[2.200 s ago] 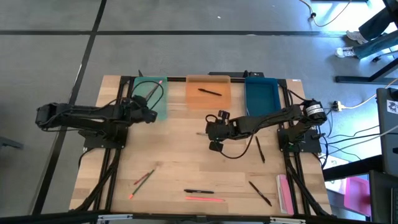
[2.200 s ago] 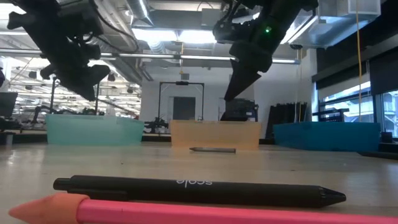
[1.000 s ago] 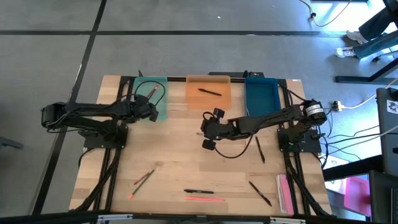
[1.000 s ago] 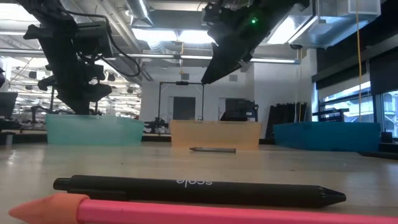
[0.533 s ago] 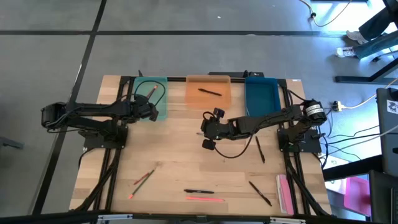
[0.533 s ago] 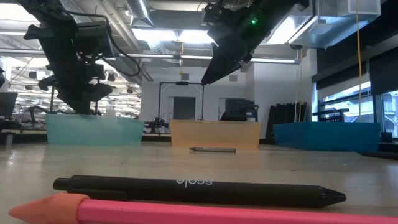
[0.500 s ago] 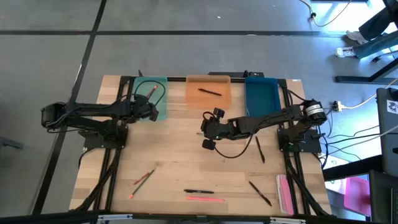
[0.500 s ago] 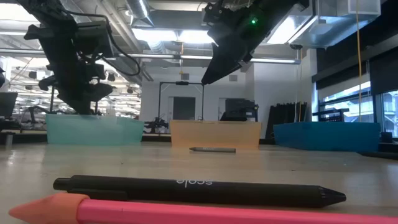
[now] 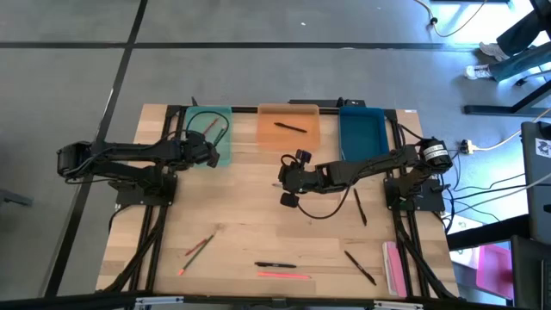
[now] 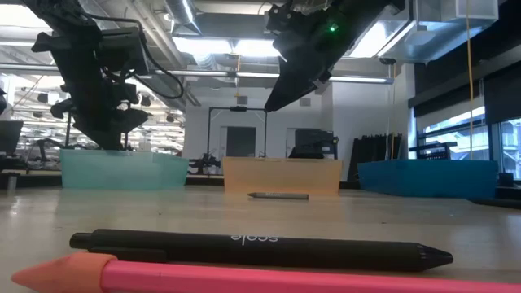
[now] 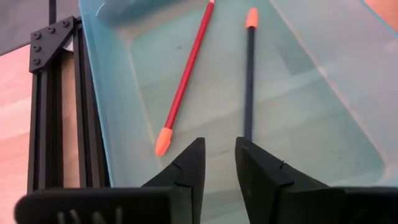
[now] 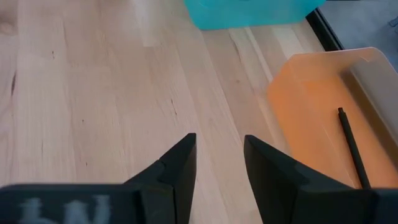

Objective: Sort crayons/erasers/pens/pencils in bins
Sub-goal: Put the gray crayon into the blue bin

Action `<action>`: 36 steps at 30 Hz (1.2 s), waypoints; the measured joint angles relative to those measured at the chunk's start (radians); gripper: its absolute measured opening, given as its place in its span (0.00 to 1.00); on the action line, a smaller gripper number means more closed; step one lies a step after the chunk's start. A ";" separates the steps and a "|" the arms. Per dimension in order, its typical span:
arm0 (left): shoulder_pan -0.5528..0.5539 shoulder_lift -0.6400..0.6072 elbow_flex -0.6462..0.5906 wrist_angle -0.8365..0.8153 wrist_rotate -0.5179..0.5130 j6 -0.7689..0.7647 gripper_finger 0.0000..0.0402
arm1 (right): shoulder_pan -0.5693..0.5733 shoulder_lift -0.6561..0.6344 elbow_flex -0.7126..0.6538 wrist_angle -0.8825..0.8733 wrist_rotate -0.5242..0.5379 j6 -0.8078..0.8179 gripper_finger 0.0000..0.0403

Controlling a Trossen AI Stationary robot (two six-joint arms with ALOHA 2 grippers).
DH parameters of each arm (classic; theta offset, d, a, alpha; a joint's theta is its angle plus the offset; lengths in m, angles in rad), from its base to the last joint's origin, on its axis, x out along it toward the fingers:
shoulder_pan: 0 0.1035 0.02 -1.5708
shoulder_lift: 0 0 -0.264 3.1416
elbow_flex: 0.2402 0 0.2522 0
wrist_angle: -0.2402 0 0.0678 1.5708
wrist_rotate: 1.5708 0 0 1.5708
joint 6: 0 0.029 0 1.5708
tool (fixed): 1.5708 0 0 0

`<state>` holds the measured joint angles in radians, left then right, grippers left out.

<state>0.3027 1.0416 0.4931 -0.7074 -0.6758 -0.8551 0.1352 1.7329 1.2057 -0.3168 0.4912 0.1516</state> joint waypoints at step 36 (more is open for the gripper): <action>-0.626 -0.141 0.000 0.076 -0.127 0.368 0.20 | -0.128 0.221 0.000 -0.030 -0.316 -0.079 0.34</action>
<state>-0.3237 0.9005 0.4931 -0.6310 -0.8032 -0.4870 0.0070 1.9534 1.2053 -0.3466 0.1748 0.0723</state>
